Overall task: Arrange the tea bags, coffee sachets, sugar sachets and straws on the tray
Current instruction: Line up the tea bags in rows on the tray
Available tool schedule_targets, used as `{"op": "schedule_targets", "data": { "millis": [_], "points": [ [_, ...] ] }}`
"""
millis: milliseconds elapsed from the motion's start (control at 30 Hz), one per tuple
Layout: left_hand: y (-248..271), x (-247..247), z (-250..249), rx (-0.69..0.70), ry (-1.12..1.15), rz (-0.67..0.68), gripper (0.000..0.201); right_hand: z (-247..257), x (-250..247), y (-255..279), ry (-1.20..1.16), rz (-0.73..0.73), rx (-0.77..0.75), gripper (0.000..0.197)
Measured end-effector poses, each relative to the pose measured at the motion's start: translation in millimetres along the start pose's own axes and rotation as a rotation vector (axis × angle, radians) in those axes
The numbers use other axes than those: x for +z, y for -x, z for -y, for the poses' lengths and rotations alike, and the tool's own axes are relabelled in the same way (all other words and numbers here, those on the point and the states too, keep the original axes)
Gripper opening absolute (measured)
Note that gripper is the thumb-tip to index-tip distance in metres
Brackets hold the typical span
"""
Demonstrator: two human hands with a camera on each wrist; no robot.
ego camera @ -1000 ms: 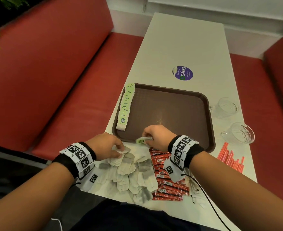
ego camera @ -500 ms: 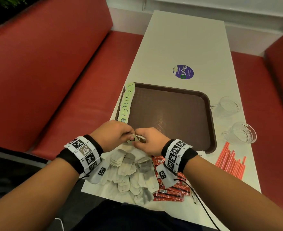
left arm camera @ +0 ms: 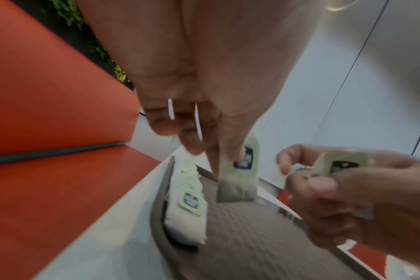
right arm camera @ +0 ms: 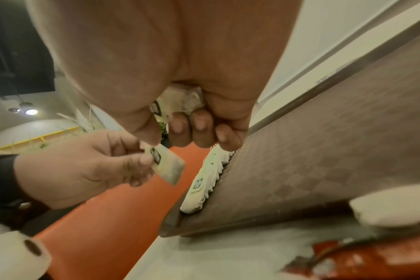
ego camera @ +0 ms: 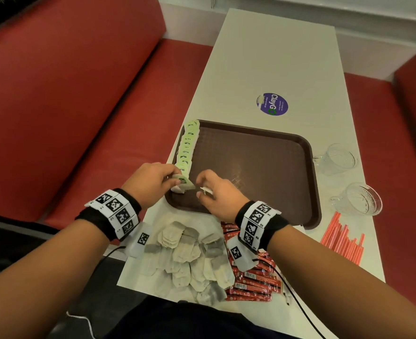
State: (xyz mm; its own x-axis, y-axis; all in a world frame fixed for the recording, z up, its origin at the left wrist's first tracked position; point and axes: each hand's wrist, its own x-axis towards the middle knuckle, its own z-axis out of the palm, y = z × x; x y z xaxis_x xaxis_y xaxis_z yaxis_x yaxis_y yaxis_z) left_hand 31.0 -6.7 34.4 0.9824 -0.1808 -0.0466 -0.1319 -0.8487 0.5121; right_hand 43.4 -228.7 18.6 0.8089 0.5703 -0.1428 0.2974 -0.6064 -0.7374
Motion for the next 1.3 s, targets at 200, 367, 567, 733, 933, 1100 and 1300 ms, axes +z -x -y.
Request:
{"op": "schedule_targets", "data": {
  "millis": [200, 367, 567, 733, 933, 1100, 1300],
  "points": [
    [-26.2, 6.0, 14.1, -0.099, -0.226, 0.320, 0.022, 0.9, -6.8, 1.2, -0.177, -0.045, 0.048, 0.017],
    [-40.7, 22.3, 21.5, -0.148, -0.254, 0.295, 0.030, -1.1, -9.8, 1.4, -0.117, -0.041, 0.039, 0.013],
    [-39.1, 31.6, 21.3, -0.201, -0.146, 0.098, 0.025, -5.3, -11.4, 0.4, -0.096, -0.031, 0.074, 0.006],
    [-28.5, 45.1, 17.8, -0.147, -0.233, 0.169, 0.038, -6.7, -8.5, 0.2, -0.096, -0.027, 0.078, 0.006],
    [-27.9, 47.2, 23.0, -0.125, -0.257, 0.180, 0.036, -8.6, -3.6, -1.7, -0.032, -0.019, 0.065, 0.011],
    [-27.5, 38.0, 17.7, -0.072, -0.194, 0.144, 0.036, -9.0, -5.0, -3.0, 0.038, -0.041, 0.062, 0.022],
    [-18.2, 21.7, -9.0, 0.121, 0.182, 0.045, 0.026, -7.2, -5.4, -6.4, 0.029, -0.049, 0.026, 0.020]
  ]
}}
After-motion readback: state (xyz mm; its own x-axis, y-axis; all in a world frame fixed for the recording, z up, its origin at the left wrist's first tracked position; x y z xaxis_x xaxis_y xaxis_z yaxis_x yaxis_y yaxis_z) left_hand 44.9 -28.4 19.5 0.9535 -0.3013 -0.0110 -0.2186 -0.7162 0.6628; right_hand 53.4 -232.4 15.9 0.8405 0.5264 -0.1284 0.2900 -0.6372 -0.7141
